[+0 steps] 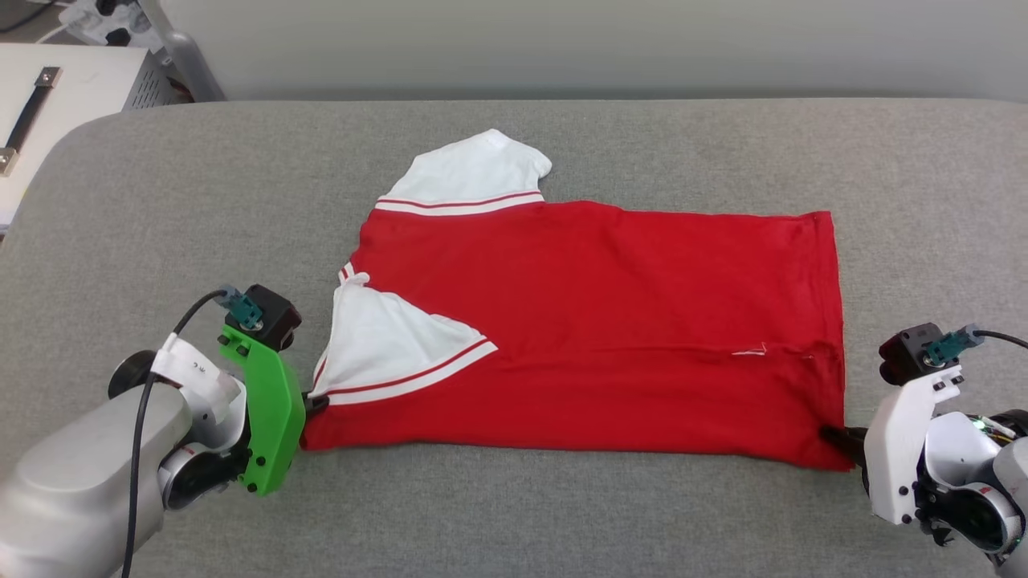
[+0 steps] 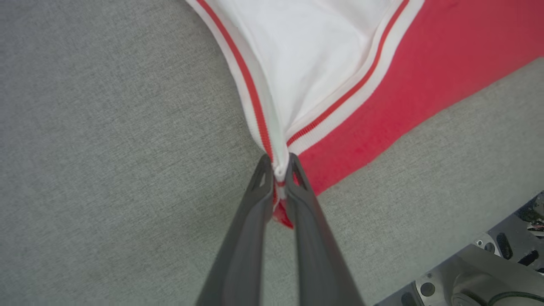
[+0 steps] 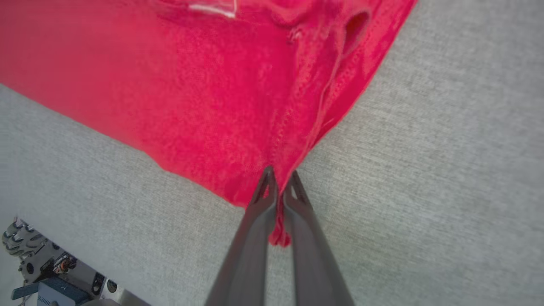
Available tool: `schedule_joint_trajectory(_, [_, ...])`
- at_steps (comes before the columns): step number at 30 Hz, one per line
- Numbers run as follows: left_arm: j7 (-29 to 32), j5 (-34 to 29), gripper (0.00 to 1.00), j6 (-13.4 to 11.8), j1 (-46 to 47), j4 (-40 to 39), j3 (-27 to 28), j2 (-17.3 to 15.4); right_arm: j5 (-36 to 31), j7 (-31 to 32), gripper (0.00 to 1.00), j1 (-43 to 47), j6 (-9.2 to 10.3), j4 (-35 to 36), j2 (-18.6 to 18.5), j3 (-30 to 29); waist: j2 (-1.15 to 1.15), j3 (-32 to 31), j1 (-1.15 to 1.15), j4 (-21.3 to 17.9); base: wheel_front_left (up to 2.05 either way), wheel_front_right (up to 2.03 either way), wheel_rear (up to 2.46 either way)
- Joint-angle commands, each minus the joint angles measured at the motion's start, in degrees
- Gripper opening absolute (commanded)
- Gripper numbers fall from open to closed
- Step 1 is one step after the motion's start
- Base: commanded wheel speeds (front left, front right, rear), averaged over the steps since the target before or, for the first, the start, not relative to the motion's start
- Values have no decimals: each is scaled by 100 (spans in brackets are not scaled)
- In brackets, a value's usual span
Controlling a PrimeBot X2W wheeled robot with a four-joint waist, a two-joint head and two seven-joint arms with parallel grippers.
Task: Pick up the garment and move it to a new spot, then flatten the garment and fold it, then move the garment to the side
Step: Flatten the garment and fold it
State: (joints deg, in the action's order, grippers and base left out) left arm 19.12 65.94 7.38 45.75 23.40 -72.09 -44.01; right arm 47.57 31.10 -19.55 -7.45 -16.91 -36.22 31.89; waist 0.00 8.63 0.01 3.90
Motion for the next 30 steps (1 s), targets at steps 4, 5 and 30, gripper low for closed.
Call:
schedule_joint_trajectory(4, [-15, 45, 0, 3, -208, -78, -3, -156, 164, -167, 0, 259, -3, 331, -209, -97, 0, -371, -1, -60, 0, 0, 0])
schedule_joint_trajectory(5, [-6, 65, 0, -3, -245, -111, -5, -188, 189, -168, 0, 312, -3, 400, -253, -116, 0, -413, -1, -64, 0, 0, 0])
schedule_joint_trajectory(30, [-196, 102, 100, -244, -997, -112, 21, -264, -109, -448, 100, 1482, -3, 648, 3, -993, 0, -346, -1, -46, 0, 0, 0])
